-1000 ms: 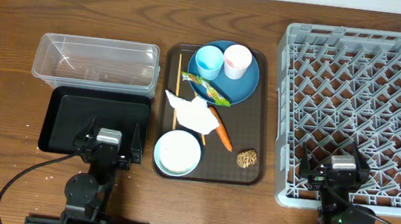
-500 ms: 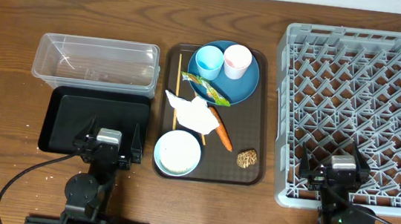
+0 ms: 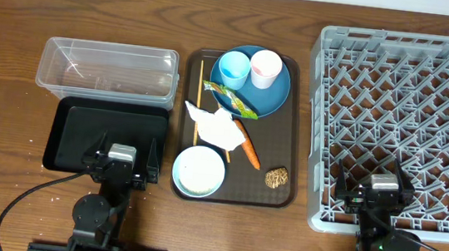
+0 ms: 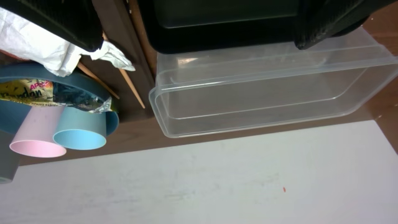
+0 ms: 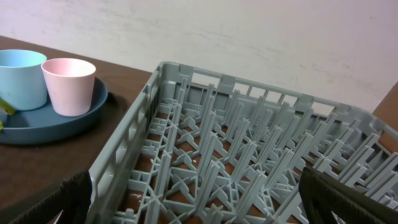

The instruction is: Sort waste into correct bins and load items into the dishwasher rack

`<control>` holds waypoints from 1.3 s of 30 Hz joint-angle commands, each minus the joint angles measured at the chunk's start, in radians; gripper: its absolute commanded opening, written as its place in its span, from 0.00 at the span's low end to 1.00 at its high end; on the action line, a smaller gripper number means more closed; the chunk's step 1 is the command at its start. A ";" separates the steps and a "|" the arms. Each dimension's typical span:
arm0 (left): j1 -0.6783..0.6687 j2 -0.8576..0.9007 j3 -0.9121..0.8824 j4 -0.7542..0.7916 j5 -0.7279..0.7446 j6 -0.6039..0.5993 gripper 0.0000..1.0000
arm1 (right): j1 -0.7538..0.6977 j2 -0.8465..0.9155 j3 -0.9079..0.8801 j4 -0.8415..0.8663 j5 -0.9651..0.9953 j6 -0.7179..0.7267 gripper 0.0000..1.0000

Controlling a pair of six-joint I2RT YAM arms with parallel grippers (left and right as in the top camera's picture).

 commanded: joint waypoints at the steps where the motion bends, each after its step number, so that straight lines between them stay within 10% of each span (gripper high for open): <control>1: -0.003 0.000 -0.015 -0.042 -0.031 0.010 0.98 | -0.008 -0.001 -0.001 -0.003 -0.004 -0.006 0.99; 23: -0.003 0.000 -0.007 -0.008 -0.022 0.010 0.98 | -0.008 -0.001 -0.001 -0.003 -0.004 -0.006 0.99; 39: -0.003 0.163 0.378 -0.064 0.111 -0.067 0.98 | -0.008 -0.001 -0.001 -0.003 -0.004 -0.006 0.99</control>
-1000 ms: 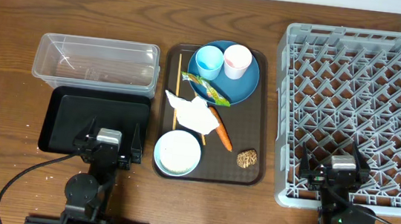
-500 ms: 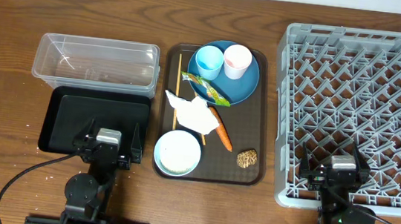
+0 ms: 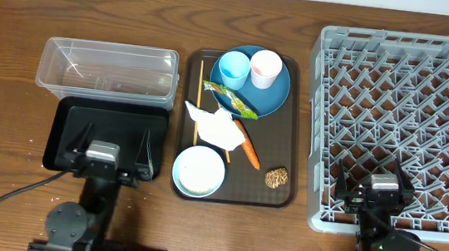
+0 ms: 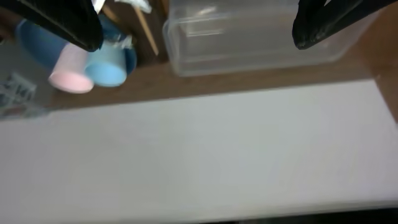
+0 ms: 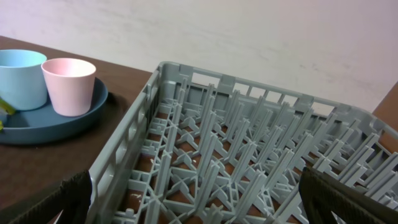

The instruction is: Sort waste into correct bins and load items into the dishwasher rack

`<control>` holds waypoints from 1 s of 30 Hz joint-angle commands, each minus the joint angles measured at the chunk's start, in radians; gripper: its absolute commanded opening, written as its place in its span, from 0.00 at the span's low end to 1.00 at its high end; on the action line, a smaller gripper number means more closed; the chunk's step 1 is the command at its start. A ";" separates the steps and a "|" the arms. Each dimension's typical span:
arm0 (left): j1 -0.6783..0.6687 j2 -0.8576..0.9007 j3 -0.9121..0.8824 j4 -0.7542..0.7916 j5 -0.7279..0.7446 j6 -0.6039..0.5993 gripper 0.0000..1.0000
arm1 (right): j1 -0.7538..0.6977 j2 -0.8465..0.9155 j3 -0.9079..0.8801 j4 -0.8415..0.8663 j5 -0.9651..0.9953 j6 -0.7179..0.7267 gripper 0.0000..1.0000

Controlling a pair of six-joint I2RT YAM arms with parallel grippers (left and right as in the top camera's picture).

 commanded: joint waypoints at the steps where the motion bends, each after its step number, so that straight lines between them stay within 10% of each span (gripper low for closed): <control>1: -0.003 0.089 0.120 -0.027 0.075 -0.014 0.98 | -0.008 -0.001 -0.001 -0.004 -0.004 -0.006 0.99; 19: -0.004 0.979 1.218 -0.949 0.366 -0.017 0.98 | -0.008 -0.001 -0.001 -0.004 -0.004 -0.006 0.99; 30: -0.003 1.089 1.284 -0.976 0.511 -0.008 0.98 | -0.008 -0.001 -0.001 -0.004 -0.004 -0.006 0.99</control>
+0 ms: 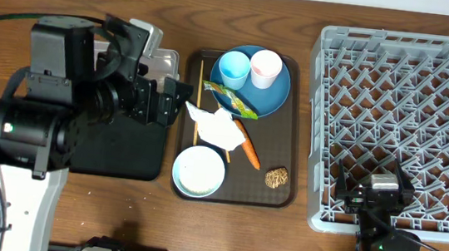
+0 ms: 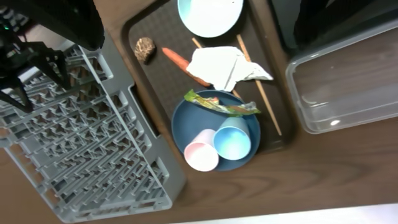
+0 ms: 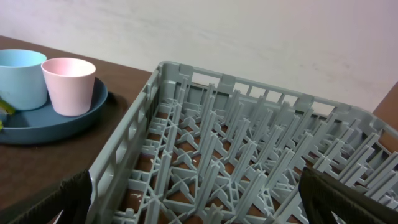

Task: Sort waste into correct bins and load items into the dishwasher rack
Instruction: 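Reach the left gripper over the brown tray to the white tissue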

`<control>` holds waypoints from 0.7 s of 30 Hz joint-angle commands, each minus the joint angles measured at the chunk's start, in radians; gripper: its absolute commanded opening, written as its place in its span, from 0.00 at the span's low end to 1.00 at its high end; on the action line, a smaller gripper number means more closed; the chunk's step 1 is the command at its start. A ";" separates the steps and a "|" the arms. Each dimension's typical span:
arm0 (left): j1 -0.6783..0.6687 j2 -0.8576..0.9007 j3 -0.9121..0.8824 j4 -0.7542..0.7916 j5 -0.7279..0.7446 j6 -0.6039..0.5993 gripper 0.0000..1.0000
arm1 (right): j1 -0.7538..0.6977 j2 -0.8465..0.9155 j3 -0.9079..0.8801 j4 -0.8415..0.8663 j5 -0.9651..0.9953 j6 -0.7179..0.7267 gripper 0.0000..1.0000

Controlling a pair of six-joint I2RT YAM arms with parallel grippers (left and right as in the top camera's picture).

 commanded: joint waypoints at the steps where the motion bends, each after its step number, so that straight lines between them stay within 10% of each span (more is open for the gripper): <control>1: -0.002 -0.005 0.020 0.002 0.039 0.004 0.98 | -0.008 -0.002 -0.001 -0.004 -0.004 -0.006 0.99; 5: -0.002 0.004 0.019 0.002 -0.126 -0.027 0.98 | -0.008 -0.002 -0.001 -0.004 -0.004 -0.006 0.99; 9: -0.002 0.037 0.017 -0.032 -0.441 -0.430 0.98 | -0.007 -0.002 -0.001 -0.004 -0.004 -0.006 0.99; 21: -0.003 0.227 -0.012 -0.040 -0.231 -0.484 0.98 | -0.008 -0.002 -0.001 -0.004 -0.004 -0.006 0.99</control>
